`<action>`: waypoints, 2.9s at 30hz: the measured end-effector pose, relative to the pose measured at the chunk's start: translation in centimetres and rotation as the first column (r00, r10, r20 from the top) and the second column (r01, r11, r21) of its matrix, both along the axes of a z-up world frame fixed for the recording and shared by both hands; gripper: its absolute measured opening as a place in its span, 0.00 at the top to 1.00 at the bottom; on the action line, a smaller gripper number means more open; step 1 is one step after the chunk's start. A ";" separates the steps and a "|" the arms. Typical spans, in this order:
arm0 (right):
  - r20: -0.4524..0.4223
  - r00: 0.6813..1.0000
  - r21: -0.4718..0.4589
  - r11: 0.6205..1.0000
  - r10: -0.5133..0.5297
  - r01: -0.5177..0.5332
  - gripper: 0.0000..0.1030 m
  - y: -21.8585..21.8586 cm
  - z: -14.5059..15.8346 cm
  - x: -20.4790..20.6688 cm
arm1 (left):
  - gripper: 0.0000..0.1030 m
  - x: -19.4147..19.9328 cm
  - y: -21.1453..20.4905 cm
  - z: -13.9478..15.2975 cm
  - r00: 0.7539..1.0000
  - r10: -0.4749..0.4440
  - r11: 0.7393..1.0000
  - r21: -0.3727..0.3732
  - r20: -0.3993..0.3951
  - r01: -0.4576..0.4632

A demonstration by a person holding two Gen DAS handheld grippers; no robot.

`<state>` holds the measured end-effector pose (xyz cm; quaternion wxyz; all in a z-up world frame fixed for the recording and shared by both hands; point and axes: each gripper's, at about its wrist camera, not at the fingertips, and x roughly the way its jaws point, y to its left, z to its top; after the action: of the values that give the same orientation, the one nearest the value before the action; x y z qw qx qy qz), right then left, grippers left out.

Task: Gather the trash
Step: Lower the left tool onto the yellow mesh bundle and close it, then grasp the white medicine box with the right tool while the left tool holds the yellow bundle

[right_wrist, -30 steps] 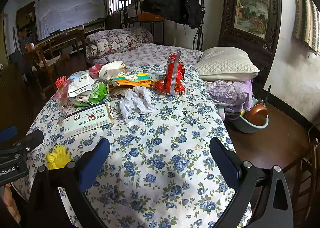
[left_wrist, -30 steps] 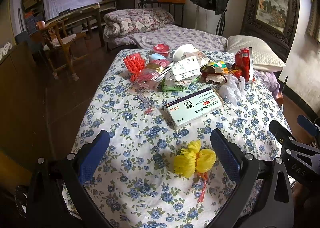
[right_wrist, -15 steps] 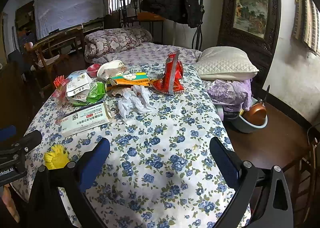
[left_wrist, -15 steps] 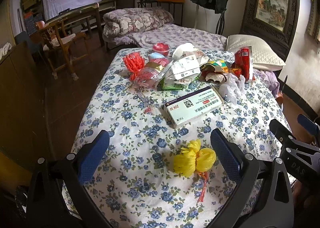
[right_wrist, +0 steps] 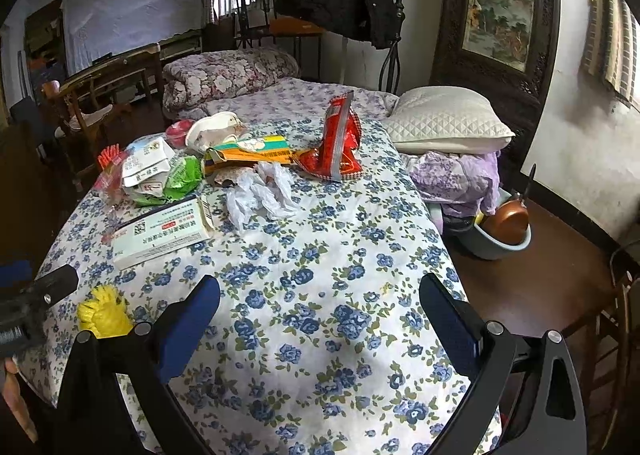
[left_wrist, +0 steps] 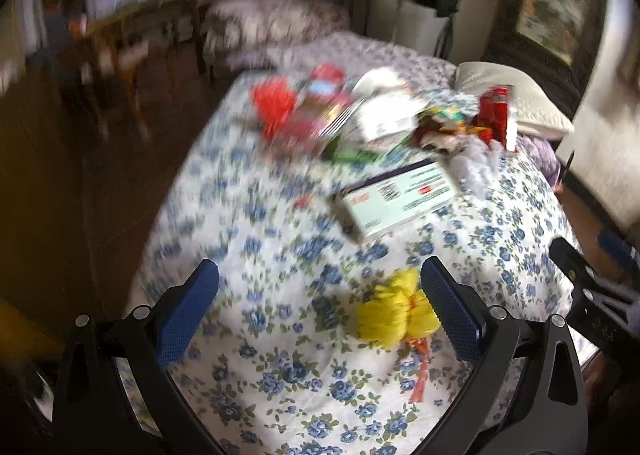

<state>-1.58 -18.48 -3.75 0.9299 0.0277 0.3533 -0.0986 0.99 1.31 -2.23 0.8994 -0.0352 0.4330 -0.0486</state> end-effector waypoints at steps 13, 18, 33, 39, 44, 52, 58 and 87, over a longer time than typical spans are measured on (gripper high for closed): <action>-0.014 1.000 0.041 0.999 -0.009 0.010 0.05 -0.9 -0.1 0.0 | 0.07 -0.1 -2.5 -1.0 0.986 -0.154 0.983 -0.111 -0.060 0.147; -0.023 1.000 0.051 0.999 -0.005 0.006 0.05 -0.7 -0.2 0.1 | 0.07 0.3 -4.0 -2.3 0.979 -0.174 0.983 -0.079 -0.105 0.166; -0.033 0.999 0.024 0.999 0.040 -0.039 0.05 0.6 -1.4 0.7 | 0.58 0.0 -2.6 0.5 0.988 -0.150 0.988 -0.014 0.041 0.151; -0.054 0.988 0.047 0.989 0.142 -0.139 0.05 3.1 -2.1 1.8 | 0.57 0.9 0.4 1.7 0.996 -0.048 0.999 -0.006 0.072 0.048; -0.085 0.958 0.010 0.962 0.272 -0.273 0.05 7.2 -2.0 3.5 | 0.57 1.5 3.7 2.0 0.997 0.012 1.000 -0.020 0.079 -0.010; -0.268 0.824 -0.019 0.852 0.500 -0.523 0.05 12.2 -2.3 8.7 | 0.57 2.9 7.7 0.5 0.996 0.092 0.992 -0.084 0.003 -0.091; -0.261 0.825 -0.020 0.851 0.502 -0.524 0.05 11.6 -2.1 10.9 | 0.57 3.7 7.5 0.2 0.998 0.067 0.992 -0.108 -0.022 -0.069; -0.369 0.700 0.087 0.772 0.612 -0.629 0.04 11.8 -3.6 15.9 | 0.55 3.8 6.2 -0.8 0.997 0.041 0.994 -0.096 -0.065 -0.047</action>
<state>14.35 -6.67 -7.38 0.8231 -0.1333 0.5110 0.2088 4.81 7.47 -2.99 0.8834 -0.0903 0.4572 -0.0487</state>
